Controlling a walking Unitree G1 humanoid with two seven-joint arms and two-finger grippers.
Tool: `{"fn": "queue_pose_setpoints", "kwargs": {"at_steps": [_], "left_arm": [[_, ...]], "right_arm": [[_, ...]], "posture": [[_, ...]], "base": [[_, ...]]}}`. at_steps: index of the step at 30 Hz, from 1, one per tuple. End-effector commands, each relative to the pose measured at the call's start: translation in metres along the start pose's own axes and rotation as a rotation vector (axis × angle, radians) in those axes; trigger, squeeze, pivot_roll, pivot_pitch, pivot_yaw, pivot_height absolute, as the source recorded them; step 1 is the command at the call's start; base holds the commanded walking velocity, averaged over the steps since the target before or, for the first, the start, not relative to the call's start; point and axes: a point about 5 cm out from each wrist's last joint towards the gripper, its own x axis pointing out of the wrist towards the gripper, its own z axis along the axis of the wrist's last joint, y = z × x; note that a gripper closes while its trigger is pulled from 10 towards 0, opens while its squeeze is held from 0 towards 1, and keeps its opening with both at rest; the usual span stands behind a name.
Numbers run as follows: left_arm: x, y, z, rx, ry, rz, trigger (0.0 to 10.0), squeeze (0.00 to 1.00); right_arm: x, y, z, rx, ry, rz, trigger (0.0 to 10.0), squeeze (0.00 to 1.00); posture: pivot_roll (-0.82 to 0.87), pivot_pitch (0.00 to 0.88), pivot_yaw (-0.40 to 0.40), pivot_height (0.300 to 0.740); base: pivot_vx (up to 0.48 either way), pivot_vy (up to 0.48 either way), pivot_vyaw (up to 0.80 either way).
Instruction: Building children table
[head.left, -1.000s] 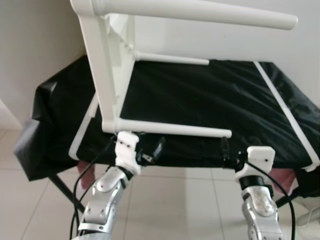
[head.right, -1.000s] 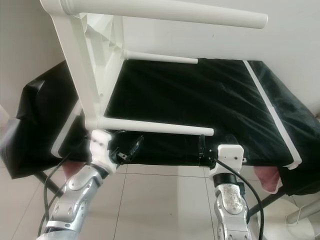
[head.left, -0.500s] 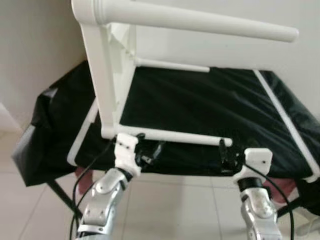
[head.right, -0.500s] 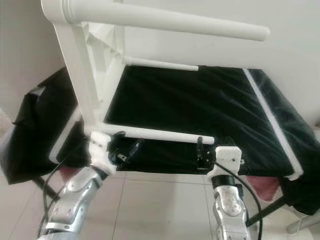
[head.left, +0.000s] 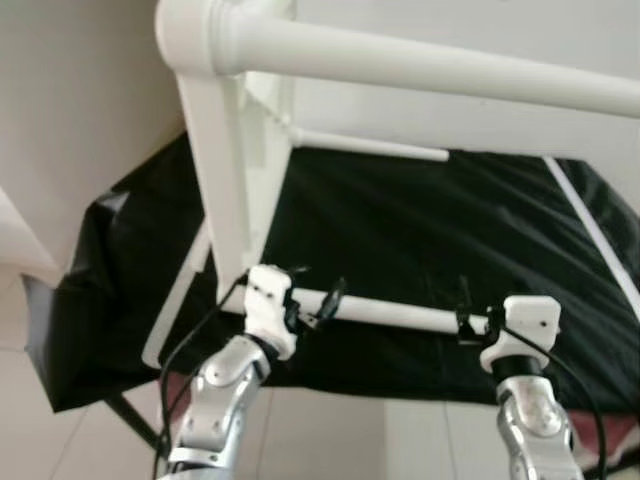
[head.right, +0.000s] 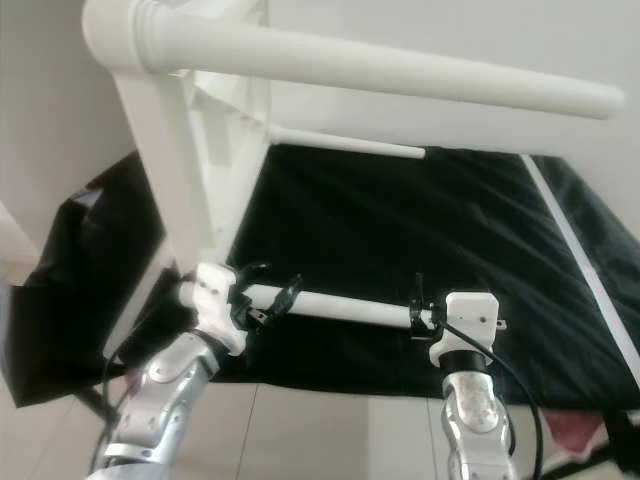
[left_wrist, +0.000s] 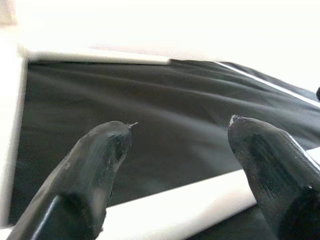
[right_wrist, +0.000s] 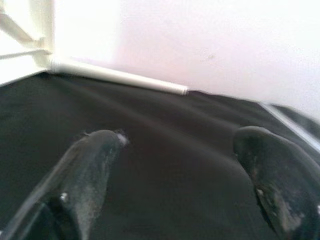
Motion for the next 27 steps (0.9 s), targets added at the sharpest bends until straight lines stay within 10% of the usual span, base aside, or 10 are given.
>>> {"fn": "queue_pose_setpoints", "kwargs": {"at_steps": [1,16,27], "left_arm": [[-0.001,-0.002,-0.001,-0.025,-0.009,0.011,10.0,0.00],[-0.011,-0.037,-0.019,0.074,0.150,-0.291,10.0,0.00],[0.007,-0.025,-0.019,0.146,0.220,-0.143,10.0,0.00]], "right_arm": [[0.000,0.002,0.000,-0.005,0.000,0.016,10.0,0.00],[0.001,-0.009,0.018,-0.144,-0.111,-0.078,10.0,0.00],[0.007,-0.008,0.082,-0.474,-0.447,-0.149,10.0,0.00]], "posture": [[0.08,0.000,-0.050,0.740],[0.07,0.000,-0.043,0.740],[0.04,0.000,-0.017,0.740]], "base": [[0.000,0.000,0.00],[0.000,0.000,0.00],[0.000,0.000,0.00]]}}
